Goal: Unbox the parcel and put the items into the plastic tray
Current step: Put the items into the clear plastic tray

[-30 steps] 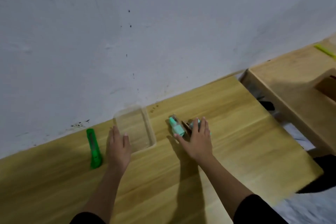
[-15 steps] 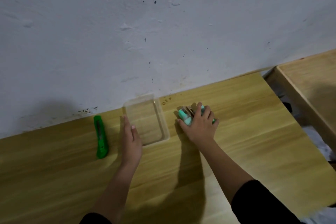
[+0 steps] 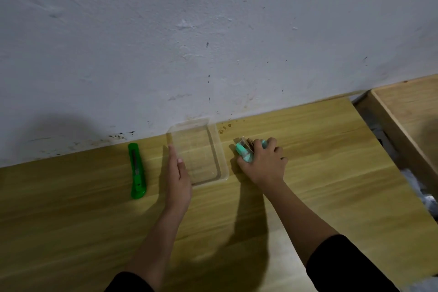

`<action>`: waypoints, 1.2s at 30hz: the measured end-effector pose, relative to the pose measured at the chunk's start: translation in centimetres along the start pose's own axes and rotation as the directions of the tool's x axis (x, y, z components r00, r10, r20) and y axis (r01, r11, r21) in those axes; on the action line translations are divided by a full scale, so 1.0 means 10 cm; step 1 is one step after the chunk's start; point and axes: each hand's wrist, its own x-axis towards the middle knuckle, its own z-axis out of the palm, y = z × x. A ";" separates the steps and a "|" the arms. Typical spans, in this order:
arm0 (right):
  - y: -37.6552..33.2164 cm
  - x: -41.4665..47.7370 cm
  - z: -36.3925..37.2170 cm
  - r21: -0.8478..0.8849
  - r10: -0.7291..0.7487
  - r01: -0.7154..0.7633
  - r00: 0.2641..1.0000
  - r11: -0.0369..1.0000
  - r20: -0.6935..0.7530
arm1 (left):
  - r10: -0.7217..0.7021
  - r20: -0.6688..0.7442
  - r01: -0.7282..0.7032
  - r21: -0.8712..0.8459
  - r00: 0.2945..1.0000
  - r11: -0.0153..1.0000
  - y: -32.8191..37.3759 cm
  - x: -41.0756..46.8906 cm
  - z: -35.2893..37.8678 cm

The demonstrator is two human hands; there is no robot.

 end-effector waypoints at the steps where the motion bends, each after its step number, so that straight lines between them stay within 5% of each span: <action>1: -0.01 -0.01 0.00 0.005 -0.002 0.002 1.000 1.000 0.006 | -0.001 -0.001 0.001 -0.001 1.000 1.000 0.01 0.00 0.00; 7: -0.12 -0.07 -0.13 0.205 0.028 -0.024 1.000 0.978 -0.012 | 0.001 -0.011 -0.001 -0.032 1.000 0.999 0.00 0.01 0.02; 11: -0.35 -0.09 -0.32 0.280 -0.117 0.133 0.990 0.951 -0.075 | 0.018 -0.038 -0.020 -0.051 0.999 0.999 -0.03 0.01 0.03; 16: -0.74 -0.13 -0.25 0.053 -0.356 0.362 0.930 0.931 -0.095 | 0.013 -0.047 -0.018 -0.114 0.999 0.993 -0.10 0.04 0.05; 25: -1.03 -0.11 -0.08 -0.335 -0.594 0.557 0.804 0.760 -0.010 | -0.010 0.001 0.010 -0.370 1.000 0.929 -0.13 0.04 0.03; 28: -1.06 -0.12 -0.03 -0.262 -0.613 0.605 0.788 0.752 0.057 | -0.043 0.045 0.060 -0.478 0.998 0.876 -0.17 0.07 0.00; 36: -0.92 -0.09 0.02 -0.058 -0.640 0.663 0.739 0.746 0.212 | -0.021 0.093 0.059 -0.430 0.995 0.901 -0.22 0.10 -0.03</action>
